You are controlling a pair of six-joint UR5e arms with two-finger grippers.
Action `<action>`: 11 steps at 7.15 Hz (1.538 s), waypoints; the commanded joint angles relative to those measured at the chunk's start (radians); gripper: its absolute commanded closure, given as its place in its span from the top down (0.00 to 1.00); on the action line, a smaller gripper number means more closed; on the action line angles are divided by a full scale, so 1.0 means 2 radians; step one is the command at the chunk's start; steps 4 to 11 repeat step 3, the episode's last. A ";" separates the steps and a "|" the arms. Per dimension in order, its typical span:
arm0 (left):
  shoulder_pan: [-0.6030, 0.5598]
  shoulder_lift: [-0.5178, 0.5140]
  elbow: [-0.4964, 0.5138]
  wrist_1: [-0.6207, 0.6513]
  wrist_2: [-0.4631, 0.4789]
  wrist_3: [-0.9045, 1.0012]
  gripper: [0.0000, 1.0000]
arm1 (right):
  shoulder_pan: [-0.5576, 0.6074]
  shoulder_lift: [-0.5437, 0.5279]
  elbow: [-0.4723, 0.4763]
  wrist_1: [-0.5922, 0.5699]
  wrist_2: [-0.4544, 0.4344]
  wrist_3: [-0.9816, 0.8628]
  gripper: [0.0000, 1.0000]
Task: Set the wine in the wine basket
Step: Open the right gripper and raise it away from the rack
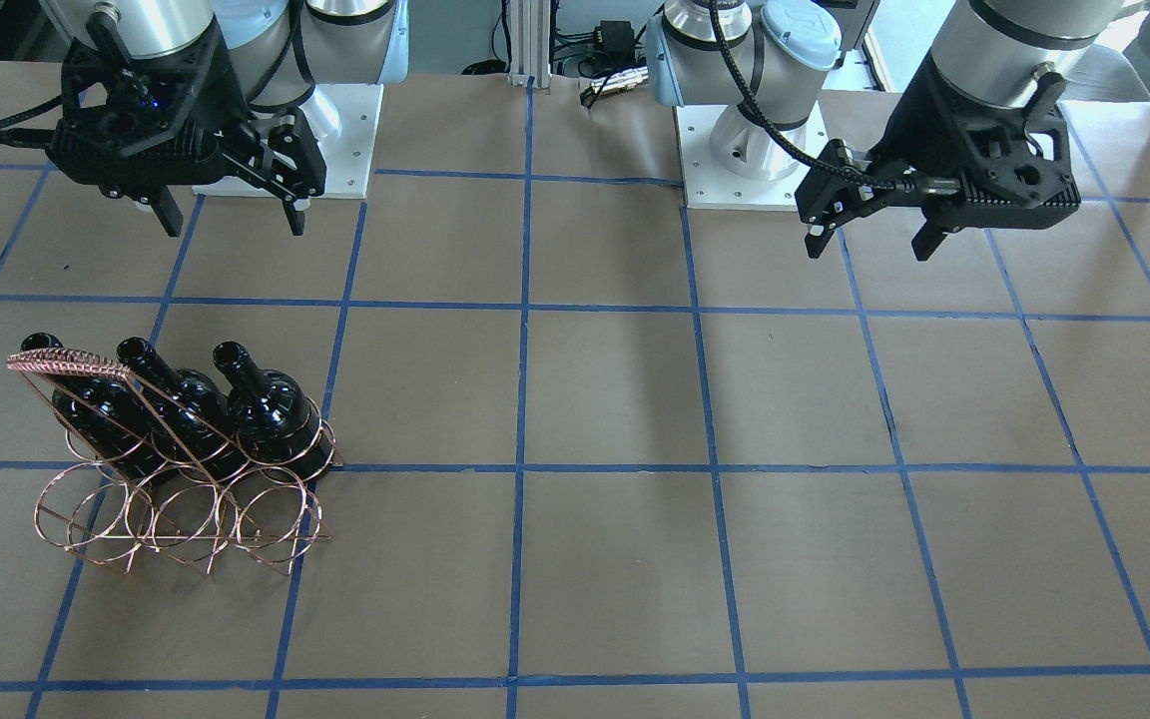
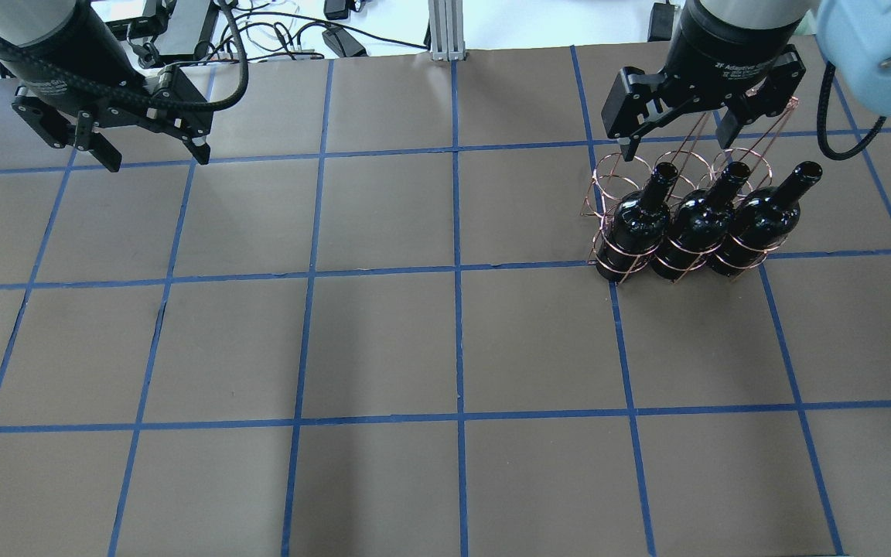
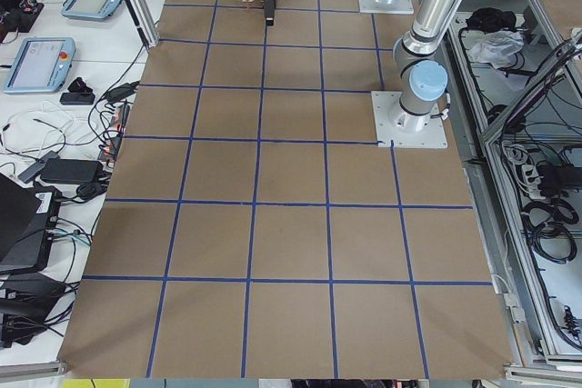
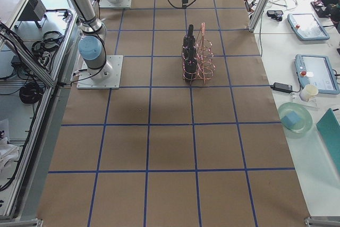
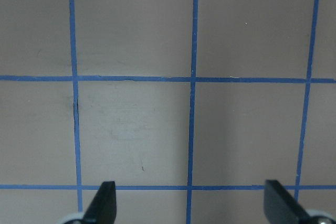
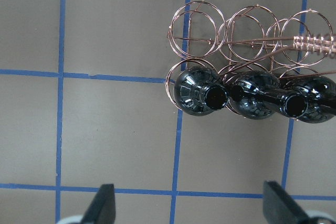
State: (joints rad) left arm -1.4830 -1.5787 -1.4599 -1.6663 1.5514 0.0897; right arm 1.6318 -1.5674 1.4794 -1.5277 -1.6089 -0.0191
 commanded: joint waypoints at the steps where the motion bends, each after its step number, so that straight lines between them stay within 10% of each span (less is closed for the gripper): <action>1: -0.002 0.002 0.000 0.000 -0.005 0.039 1.00 | -0.001 0.000 0.002 0.000 0.007 -0.004 1.00; 11: -0.002 0.001 0.000 -0.001 -0.005 0.038 1.00 | -0.002 0.000 0.003 -0.001 0.016 -0.004 1.00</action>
